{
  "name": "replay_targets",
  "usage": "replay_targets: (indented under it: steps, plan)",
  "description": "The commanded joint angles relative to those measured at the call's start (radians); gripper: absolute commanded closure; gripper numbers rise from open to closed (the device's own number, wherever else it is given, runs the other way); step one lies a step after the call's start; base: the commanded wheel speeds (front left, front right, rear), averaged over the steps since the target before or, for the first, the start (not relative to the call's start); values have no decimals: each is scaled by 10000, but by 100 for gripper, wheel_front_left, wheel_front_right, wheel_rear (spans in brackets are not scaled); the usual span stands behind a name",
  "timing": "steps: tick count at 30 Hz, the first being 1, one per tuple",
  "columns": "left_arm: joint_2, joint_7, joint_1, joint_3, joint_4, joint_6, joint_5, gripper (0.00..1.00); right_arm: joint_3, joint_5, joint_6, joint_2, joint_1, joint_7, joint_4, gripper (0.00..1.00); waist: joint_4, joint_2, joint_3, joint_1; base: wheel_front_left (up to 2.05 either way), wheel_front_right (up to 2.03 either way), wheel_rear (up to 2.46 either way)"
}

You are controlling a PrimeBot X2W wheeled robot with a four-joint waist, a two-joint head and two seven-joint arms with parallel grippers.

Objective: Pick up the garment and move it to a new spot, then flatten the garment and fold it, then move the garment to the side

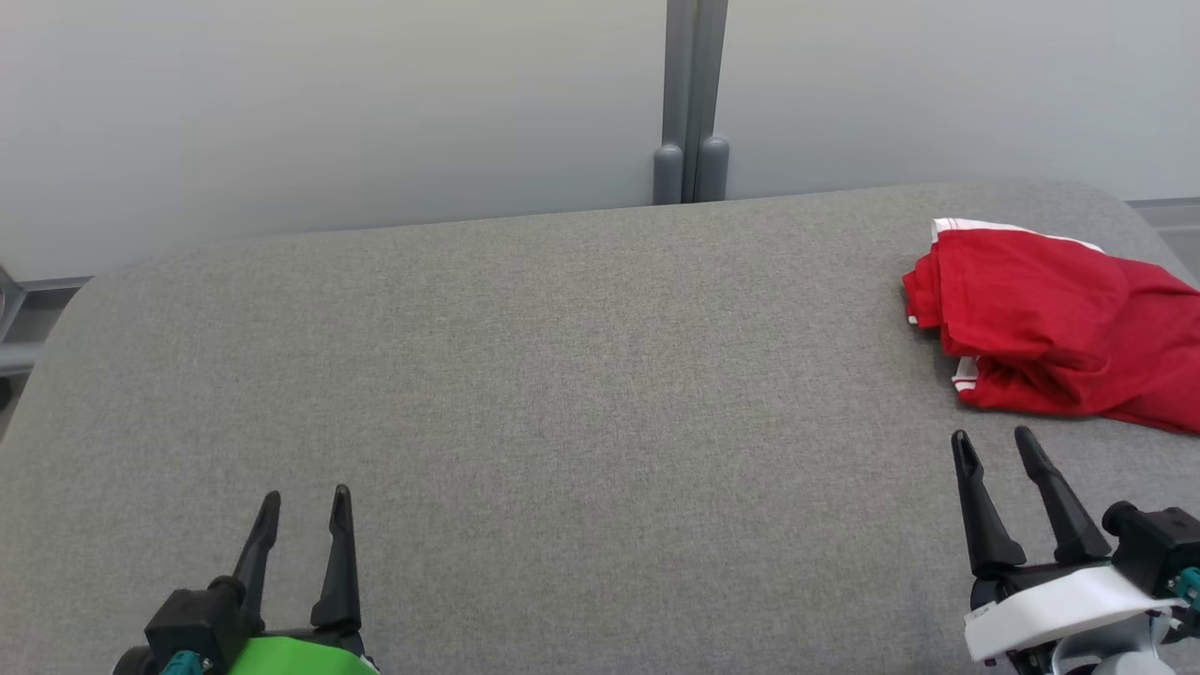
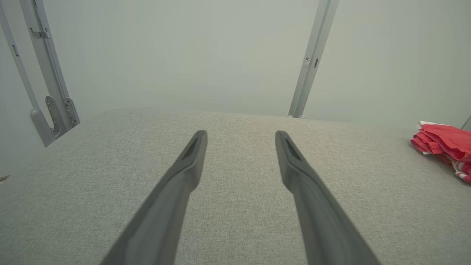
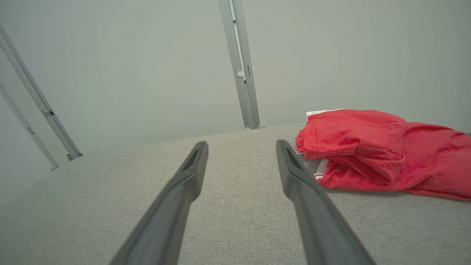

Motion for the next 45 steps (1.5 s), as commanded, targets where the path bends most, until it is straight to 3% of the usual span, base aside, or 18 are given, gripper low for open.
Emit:
replay_targets:
  steps: [1,6,45]
  plan:
    - [-39,11,15,6,68,-9,-15,100,9,22,0,35,18,3,72,100,-1,0,1,0,0,0,0]
    - [-147,4,141,-100,459,-1,3,100,78,5,0,223,226,14,463,100,-2,0,2,0,0,0,0]
    - [-909,2063,-1117,1831,1256,-949,-5336,100,-447,5650,1,805,-837,1275,1190,100,-104,0,179,0,0,0,0]
